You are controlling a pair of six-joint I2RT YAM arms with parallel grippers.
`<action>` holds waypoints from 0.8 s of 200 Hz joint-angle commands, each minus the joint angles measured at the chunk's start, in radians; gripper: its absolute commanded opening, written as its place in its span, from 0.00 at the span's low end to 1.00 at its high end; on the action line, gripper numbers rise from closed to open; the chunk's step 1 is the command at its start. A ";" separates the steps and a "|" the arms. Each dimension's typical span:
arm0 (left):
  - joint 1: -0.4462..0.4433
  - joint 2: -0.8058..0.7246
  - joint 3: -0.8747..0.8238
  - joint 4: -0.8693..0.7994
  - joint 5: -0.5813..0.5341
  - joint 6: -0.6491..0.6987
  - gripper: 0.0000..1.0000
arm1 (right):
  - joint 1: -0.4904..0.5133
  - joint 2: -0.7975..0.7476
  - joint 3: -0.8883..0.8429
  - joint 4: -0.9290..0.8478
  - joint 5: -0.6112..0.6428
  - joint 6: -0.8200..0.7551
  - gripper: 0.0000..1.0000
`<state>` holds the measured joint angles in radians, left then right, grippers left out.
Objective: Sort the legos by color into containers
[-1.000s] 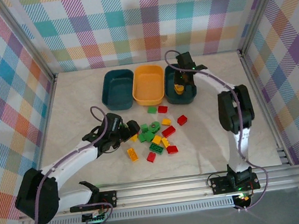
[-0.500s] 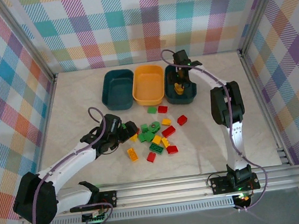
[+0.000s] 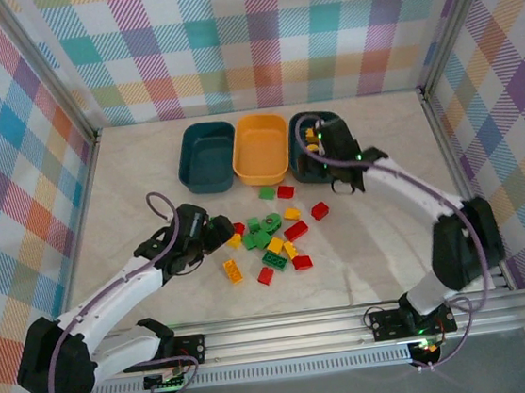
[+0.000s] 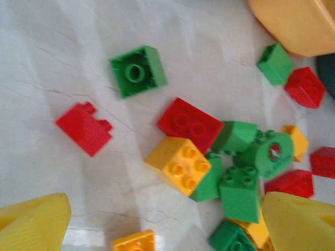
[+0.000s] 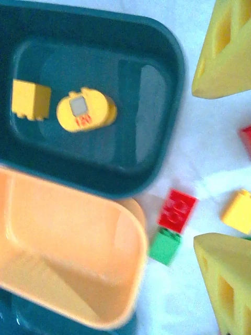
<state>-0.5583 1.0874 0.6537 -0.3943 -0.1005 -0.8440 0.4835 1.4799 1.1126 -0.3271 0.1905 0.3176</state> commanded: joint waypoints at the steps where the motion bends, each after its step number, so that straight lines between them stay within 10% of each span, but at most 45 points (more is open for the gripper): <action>1: 0.014 0.000 0.067 -0.079 -0.106 0.028 0.92 | 0.012 -0.101 -0.195 0.088 0.091 0.055 0.65; 55: -0.014 0.170 0.086 0.031 0.065 0.026 0.75 | 0.012 -0.276 -0.458 0.248 0.233 0.150 0.62; 160: -0.268 0.376 0.186 -0.081 -0.076 0.034 0.72 | 0.012 -0.225 -0.490 0.280 0.268 0.237 0.68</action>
<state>-0.7879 1.4235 0.7933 -0.4404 -0.1482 -0.8265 0.4969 1.2495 0.6128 -0.0765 0.4561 0.5285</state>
